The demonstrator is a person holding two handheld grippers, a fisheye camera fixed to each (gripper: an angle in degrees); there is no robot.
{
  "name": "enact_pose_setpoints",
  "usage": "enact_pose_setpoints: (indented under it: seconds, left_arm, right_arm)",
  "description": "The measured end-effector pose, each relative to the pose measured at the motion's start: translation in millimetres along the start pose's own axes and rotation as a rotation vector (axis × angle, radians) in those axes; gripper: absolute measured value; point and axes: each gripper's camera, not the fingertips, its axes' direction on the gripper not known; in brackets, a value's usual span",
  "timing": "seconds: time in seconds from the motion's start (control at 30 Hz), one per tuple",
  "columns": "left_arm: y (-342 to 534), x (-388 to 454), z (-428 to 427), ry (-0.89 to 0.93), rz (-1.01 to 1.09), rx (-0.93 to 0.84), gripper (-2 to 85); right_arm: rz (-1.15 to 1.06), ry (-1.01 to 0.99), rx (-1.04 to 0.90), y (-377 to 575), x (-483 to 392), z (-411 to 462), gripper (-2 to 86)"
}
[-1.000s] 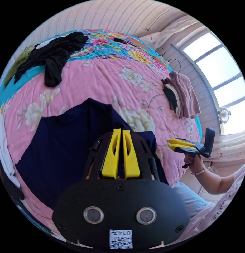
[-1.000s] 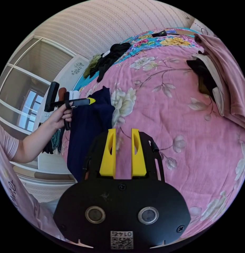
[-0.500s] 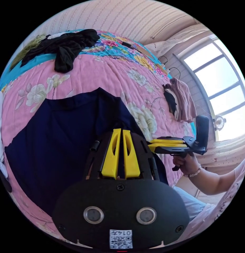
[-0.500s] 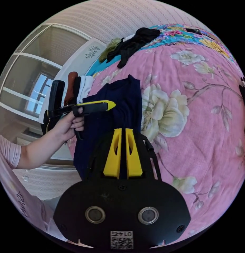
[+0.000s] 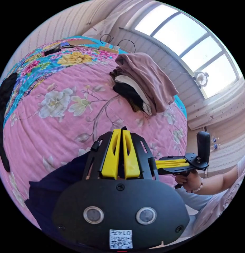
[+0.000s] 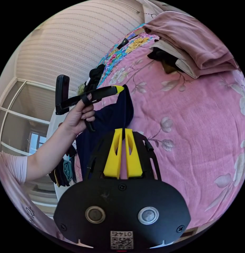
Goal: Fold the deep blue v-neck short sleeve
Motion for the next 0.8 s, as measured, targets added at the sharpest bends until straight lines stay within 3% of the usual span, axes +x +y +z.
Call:
enact_pose_setpoints:
  seconds: [0.13, 0.4, 0.6, 0.8]
  left_arm:
    - [-3, -6, 37, -0.032, -0.056, -0.132, 0.6]
    - [39, -18, -13, 0.003, -0.09, -0.022, 7.1]
    - [167, -31, -118, -0.041, -0.262, 0.23, 6.8]
    - [367, -39, -194, -0.266, -0.748, 0.336, 1.8]
  right_arm:
    - [0.028, 0.099, -0.031, -7, -3, 24, 0.9]
    - [-0.012, 0.118, -0.074, -16, -29, 63, 1.7]
    - [-0.015, 0.118, -0.103, -8, -53, 76, 2.3]
    - [-0.235, 0.184, -0.281, 8, -121, 114, 1.5]
